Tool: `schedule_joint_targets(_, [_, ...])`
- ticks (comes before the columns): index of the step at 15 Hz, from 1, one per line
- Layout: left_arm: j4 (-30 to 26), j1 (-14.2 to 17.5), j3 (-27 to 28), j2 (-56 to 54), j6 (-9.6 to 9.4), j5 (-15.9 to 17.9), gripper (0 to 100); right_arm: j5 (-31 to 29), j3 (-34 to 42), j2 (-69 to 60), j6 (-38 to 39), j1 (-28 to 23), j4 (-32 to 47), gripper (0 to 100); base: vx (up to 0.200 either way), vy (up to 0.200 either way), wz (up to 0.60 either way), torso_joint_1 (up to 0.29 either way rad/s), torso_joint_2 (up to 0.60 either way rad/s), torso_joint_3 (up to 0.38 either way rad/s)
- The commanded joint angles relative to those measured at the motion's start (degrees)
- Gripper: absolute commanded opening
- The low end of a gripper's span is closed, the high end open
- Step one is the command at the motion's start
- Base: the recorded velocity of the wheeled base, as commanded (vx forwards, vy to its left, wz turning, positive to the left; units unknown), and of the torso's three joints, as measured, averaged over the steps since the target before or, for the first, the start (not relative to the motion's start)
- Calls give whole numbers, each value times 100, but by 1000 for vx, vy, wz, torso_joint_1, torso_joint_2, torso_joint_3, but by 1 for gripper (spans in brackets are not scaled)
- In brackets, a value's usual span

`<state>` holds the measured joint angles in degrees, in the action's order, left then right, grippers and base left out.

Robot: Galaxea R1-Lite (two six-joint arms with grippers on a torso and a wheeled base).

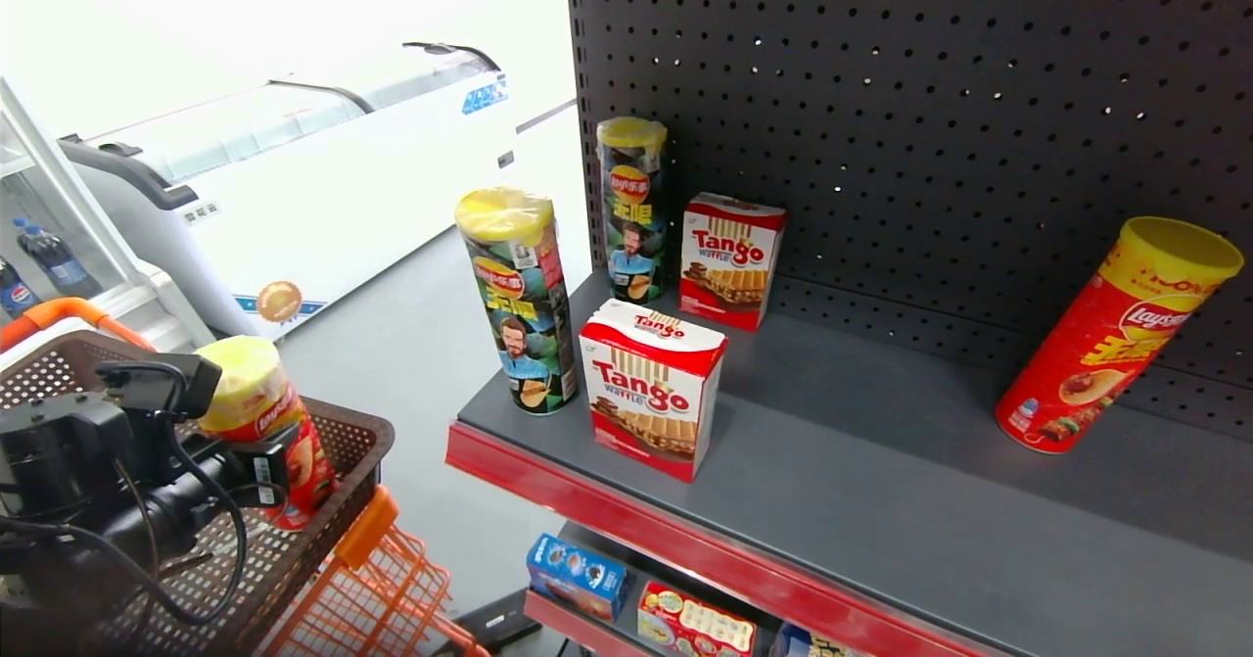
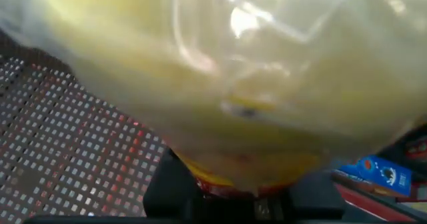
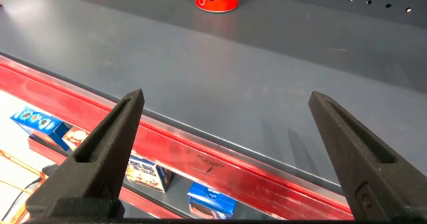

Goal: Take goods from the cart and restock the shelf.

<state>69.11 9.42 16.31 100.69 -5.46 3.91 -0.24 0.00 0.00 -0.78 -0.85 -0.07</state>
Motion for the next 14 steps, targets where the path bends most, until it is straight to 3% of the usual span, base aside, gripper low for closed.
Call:
schedule_joint_targets(1, [-715,-239,311,-1078,-25,154,0,-2,0,0,-1,-3,-1,100,0,0,0,0,0,0])
schedule_joint_targets(2, [-996,-292,417,-1377,-43,180,0,-2,0,0,-1,-3,-1,100,0,0,0,0,0,0])
schedule_joint_targets(5, [-1128,-301,707,-1808,-87,171,0,-2,0,0,-1,-3,-1,100,0,0,0,0,0,0])
schedule_joint_targets(6, [-1286,-441,795,-2036,-95,154,0,-2,0,0,-1,-3,-1,100,0,0,0,0,0,0])
schedule_joint_targets(9, [-2455,-934,1155,-2739,-78,206,0,-2,0,0,-1,-3,-1,100,0,0,0,0,0,0])
schedule_joint_targets(11, [-2675,-1461,970,-3311,36,198,0,-2,0,0,-1,-3,-1,100,0,0,0,0,0,0])
schedule_joint_targets(14, [-3334,-1953,935,-3794,186,241,0,-2,0,0,-1,-3,-1,100,0,0,0,0,0,0])
